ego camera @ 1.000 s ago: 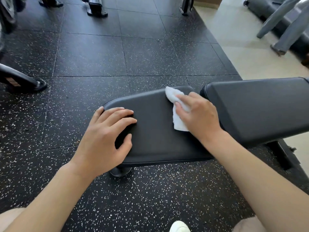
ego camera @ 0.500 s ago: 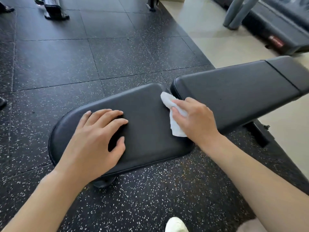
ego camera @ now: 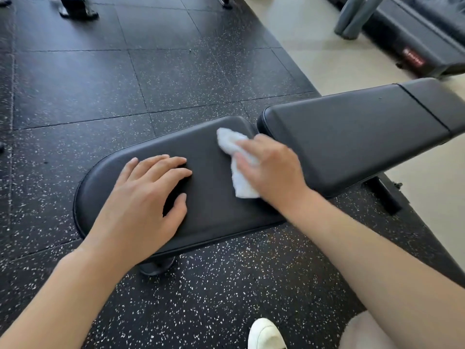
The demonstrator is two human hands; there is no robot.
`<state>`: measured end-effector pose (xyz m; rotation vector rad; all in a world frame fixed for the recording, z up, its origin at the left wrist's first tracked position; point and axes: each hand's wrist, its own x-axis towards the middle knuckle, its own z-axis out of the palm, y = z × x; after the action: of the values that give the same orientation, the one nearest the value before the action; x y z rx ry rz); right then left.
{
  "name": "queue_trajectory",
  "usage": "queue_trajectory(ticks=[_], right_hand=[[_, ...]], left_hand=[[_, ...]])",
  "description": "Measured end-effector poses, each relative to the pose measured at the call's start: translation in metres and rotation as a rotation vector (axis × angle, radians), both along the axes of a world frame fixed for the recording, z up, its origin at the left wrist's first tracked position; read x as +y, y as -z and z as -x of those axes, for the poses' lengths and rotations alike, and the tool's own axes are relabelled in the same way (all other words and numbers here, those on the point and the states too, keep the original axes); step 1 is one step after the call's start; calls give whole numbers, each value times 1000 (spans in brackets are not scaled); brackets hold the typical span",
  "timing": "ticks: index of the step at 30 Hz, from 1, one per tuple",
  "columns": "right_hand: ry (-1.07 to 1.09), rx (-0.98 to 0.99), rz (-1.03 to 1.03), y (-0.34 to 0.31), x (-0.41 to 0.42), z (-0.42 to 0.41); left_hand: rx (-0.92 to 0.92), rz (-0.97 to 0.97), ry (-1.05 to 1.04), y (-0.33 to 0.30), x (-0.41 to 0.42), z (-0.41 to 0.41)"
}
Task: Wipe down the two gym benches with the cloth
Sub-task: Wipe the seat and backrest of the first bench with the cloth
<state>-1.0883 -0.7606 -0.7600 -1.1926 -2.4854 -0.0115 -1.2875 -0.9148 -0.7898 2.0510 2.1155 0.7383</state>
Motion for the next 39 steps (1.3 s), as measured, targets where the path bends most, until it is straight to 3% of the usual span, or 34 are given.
queue_trajectory(ticks=[3, 6, 16, 22, 26, 30, 35, 39], right_hand=[[166, 54, 121, 3, 40, 2], [191, 51, 129, 4, 47, 23], [-311, -5, 1, 3, -34, 78], [143, 63, 124, -3, 63, 34], [169, 66, 112, 6, 56, 34], [16, 29, 42, 3, 4, 28], [-334, 52, -2, 8, -84, 6], [-352, 30, -55, 9, -67, -18]], left_hand=[[8, 19, -4, -2, -2, -3], [-2, 24, -2, -2, -7, -3], [-72, -62, -42, 0, -27, 20], [-98, -129, -82, 4, -29, 18], [-83, -131, -100, 3, -27, 18], [-42, -83, -88, -1, -20, 16], [-38, -64, -86, -2, -3, 11], [-28, -62, -58, -1, 8, 8]])
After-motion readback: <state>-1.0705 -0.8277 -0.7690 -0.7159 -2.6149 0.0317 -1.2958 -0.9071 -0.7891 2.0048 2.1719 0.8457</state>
